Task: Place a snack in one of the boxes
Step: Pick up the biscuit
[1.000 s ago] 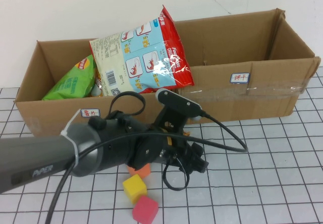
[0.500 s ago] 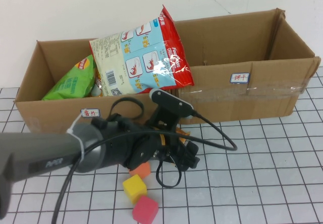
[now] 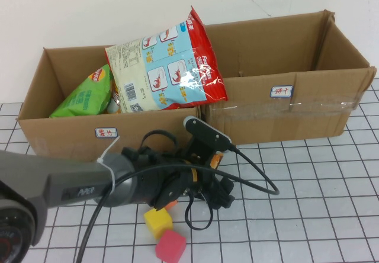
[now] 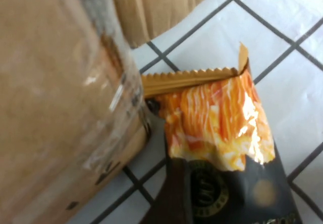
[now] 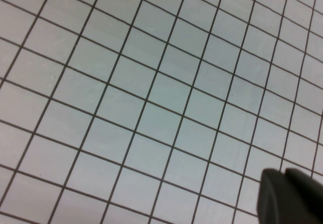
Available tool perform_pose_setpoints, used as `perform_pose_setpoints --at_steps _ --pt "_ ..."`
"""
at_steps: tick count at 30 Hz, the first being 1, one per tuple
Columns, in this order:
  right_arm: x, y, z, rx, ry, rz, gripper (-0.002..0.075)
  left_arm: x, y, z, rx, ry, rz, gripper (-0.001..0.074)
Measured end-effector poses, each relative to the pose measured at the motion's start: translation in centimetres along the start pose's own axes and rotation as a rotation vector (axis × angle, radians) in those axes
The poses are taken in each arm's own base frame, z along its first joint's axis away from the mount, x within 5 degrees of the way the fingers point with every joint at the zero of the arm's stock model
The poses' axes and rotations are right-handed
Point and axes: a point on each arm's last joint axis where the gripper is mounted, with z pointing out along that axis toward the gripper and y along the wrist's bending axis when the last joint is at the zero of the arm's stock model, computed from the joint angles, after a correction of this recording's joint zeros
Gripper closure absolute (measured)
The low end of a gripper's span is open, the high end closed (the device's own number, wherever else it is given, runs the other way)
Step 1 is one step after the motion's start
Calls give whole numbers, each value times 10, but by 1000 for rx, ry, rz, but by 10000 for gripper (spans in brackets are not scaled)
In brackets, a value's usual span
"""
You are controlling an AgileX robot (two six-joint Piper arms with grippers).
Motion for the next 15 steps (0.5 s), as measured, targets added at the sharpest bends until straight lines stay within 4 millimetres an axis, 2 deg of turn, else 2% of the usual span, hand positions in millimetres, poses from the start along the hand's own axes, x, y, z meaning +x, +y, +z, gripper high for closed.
perform_pose_setpoints --at_steps 4,9,10,15 --pt "0 0 0 -2 0 1 727 0 0 0 0 -2 -16 187" --pt "0 0 0 -2 0 1 727 1 1 0 -2 8 -24 444" --pt "0 0 0 -3 0 1 727 1 1 0 -2 8 -24 473" --pt "0 0 0 -4 -3 2 727 0 1 -1 -6 29 -40 476"
